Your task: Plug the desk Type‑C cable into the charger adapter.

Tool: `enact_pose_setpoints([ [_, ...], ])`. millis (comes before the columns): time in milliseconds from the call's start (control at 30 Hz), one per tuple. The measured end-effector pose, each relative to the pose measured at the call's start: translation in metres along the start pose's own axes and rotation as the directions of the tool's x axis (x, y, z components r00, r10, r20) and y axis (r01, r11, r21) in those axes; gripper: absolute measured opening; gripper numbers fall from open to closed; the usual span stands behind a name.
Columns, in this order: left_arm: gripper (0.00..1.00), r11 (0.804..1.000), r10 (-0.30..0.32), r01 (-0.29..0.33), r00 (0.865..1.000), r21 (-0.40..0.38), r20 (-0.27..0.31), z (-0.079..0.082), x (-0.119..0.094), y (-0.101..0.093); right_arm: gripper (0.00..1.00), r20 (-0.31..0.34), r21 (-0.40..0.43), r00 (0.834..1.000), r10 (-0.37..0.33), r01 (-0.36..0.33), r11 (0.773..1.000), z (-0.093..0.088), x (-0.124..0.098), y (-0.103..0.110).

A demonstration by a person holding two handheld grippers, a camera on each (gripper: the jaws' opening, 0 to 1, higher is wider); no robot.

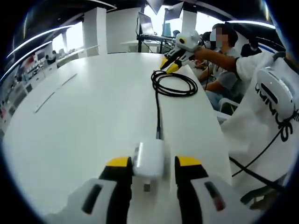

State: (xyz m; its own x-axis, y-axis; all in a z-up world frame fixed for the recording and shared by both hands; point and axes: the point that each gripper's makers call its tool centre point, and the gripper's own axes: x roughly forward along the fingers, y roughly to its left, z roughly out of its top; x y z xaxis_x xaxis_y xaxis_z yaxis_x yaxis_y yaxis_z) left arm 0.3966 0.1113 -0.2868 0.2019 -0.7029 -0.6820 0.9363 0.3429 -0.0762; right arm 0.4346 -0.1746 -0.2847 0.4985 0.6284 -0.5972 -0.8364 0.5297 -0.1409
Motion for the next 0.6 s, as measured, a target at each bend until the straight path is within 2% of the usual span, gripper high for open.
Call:
enact_pose_setpoints([
  [333, 0.33, 1.000, -0.004, 0.004, 1.000, -0.005, -0.004, -0.0005, 0.0026, 0.0010, 0.07, -0.015, 0.026, 1.000, 0.006, -0.005, 1.000, -0.0033, 0.0017, -0.0007],
  [600, 0.29, 1.000, -0.003, 0.003, 1.000, -0.007, -0.006, -0.0007, 0.0043, 0.0033, 0.07, -0.034, 0.037, 0.999, 0.003, -0.002, 0.999, -0.0041, 0.0026, 0.0002],
])
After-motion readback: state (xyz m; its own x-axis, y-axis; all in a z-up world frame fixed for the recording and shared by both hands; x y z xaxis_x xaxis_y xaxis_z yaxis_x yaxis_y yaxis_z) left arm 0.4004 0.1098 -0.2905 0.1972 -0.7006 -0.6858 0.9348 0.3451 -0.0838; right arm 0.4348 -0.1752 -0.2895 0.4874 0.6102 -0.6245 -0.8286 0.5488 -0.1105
